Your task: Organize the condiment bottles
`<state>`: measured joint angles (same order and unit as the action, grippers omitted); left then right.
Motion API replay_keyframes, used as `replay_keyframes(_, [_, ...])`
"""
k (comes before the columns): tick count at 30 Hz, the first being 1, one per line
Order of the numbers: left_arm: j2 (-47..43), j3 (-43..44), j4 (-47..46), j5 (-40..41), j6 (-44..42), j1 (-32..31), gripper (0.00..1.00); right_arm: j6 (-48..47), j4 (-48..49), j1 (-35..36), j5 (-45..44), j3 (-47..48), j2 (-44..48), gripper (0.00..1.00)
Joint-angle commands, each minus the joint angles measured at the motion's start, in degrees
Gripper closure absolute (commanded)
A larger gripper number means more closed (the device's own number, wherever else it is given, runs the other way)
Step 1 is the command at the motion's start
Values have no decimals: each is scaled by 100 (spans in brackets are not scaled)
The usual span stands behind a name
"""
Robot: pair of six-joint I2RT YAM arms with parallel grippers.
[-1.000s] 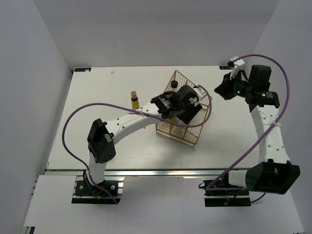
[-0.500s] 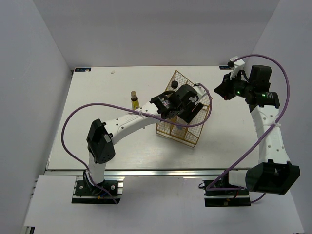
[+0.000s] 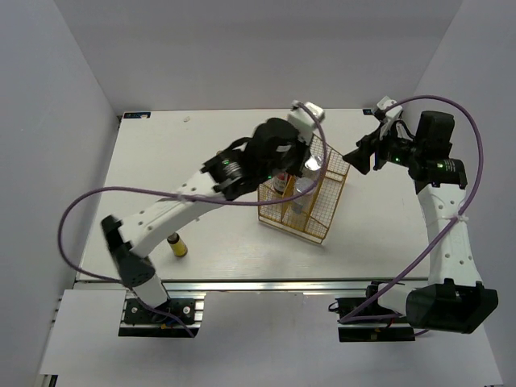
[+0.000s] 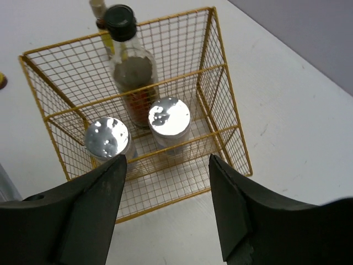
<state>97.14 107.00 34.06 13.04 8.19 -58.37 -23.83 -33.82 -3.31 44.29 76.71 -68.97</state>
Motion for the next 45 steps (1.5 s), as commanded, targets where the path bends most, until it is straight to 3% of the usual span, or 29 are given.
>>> replay_keyframes(1, [-1117,-503,-550,549,490,-25,84,-341,367,49,870,-7,165,33])
replay_keyframes(5, [-2118,-1531,-410,1446,1184,132,89,-455,499,874,600,256,42,34])
replay_keyframes(7, [-2804,-2153,-165,1927,1807,387,71,-508,604,1732,-74,371,-99,35])
replay_keyframes(9, [-3487,-2489,3,2219,2377,598,41,-351,823,2462,-472,590,-362,37])
replay_keyframes(12, [-4070,-2886,450,2826,2923,625,30,159,1096,3167,-1105,1108,-889,39])
replay_keyframes(20, [-5293,-3317,1269,3249,3532,634,26,1281,948,4391,-2925,2874,-2899,35])
replay_keyframes(29, [-5223,-3335,1454,3047,3312,634,23,1996,272,4954,-4367,5008,-5044,34])
replay_keyframes(33, [-5223,-3379,1445,3047,3242,634,22,2155,288,5033,-4403,5144,-5390,31])
replay_keyframes(36, [-5223,-3414,1489,3064,3233,634,21,2164,350,5060,-4403,5240,-5609,23])
replay_keyframes(45, [-5285,-3546,1559,3073,3347,634,20,2120,464,5060,-4403,5302,-6049,24])
